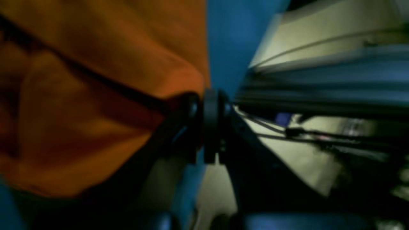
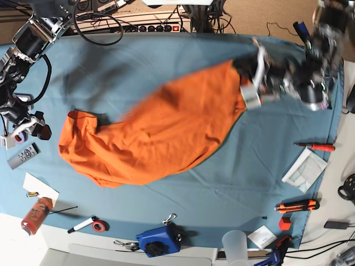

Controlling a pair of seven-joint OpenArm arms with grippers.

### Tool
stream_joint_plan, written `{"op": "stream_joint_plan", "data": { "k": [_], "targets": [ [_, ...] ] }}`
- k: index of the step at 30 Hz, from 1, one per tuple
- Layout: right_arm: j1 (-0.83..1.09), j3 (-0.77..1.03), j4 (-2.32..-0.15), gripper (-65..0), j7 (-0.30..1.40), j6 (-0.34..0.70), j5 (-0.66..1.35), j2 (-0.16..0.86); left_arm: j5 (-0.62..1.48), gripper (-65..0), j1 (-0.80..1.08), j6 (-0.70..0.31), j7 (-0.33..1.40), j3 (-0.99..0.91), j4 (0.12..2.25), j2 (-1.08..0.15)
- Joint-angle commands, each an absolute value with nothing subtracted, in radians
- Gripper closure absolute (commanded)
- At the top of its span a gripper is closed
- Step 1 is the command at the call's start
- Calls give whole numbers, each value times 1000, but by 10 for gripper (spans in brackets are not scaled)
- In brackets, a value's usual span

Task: Layout the t-shirt on the table in an organized manner, then fold the t-shirt properly
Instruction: 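Drag the grasped edge with the left gripper toward the left arm's base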

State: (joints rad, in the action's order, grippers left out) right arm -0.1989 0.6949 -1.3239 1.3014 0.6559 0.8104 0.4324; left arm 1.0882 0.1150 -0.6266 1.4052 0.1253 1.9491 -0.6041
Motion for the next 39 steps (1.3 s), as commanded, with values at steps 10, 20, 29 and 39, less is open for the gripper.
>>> {"op": "stream_joint_plan", "data": {
  "k": [10,20,29,39],
  "targets": [
    [-219,699,-1340,-238,1279,662,826,457,706,-300,251,-625,1218,114,2107,-615],
    [-219,699,-1340,-238,1280,662,826,457,472,-310,253,-516,971,115,2343,-558],
    [-219,699,-1340,-238,1288,662,822,457,396,-357,141,-561,827,121,2177,-482],
    [-219,699,-1340,-238,1288,662,822,457,467,-357,15,-558,864,202,1975,-471]
  ]
}}
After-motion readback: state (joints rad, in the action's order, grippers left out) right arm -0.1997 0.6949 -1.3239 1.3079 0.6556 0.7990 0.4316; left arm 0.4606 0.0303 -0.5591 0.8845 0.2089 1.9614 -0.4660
